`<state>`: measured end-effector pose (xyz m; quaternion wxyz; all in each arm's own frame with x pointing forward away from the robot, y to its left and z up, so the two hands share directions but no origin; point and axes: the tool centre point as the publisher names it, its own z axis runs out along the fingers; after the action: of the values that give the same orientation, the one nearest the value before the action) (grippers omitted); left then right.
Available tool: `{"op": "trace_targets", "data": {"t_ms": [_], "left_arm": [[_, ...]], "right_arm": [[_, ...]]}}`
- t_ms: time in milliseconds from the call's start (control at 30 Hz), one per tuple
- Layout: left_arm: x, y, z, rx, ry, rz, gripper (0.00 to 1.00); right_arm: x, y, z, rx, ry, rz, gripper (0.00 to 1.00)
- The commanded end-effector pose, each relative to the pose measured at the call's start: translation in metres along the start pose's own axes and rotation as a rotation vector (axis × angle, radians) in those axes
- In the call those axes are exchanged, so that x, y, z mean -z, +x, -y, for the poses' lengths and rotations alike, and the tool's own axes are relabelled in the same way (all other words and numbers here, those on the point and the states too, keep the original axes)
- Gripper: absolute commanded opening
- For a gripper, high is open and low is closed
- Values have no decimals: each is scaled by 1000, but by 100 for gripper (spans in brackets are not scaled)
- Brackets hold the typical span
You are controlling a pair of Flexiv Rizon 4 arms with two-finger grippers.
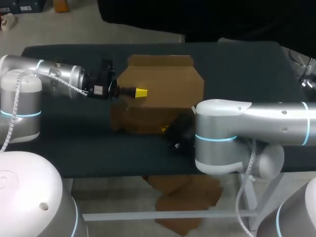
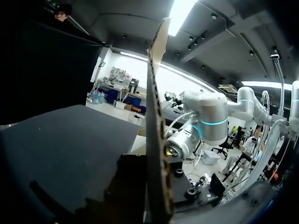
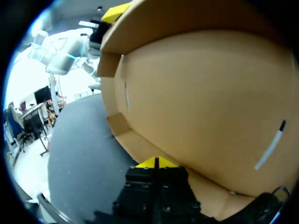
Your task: Assemble the packaging by folding the flat box into shape, placing the metal phone stand inside, and closing the box properly
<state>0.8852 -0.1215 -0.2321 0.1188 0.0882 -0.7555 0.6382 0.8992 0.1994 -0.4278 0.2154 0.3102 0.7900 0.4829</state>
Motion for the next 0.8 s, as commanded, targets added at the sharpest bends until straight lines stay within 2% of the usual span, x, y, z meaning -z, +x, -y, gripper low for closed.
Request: {"op": "trace_targets", "data": {"t_ms": [33, 800], "left_arm": [[2, -1, -3, 2, 0, 1, 0], [-2, -2, -1, 4, -16, 15, 0]], "right_arm": [[-5, 4, 4, 0, -3, 42, 0], [-5, 4, 4, 0, -3, 42, 0]]}}
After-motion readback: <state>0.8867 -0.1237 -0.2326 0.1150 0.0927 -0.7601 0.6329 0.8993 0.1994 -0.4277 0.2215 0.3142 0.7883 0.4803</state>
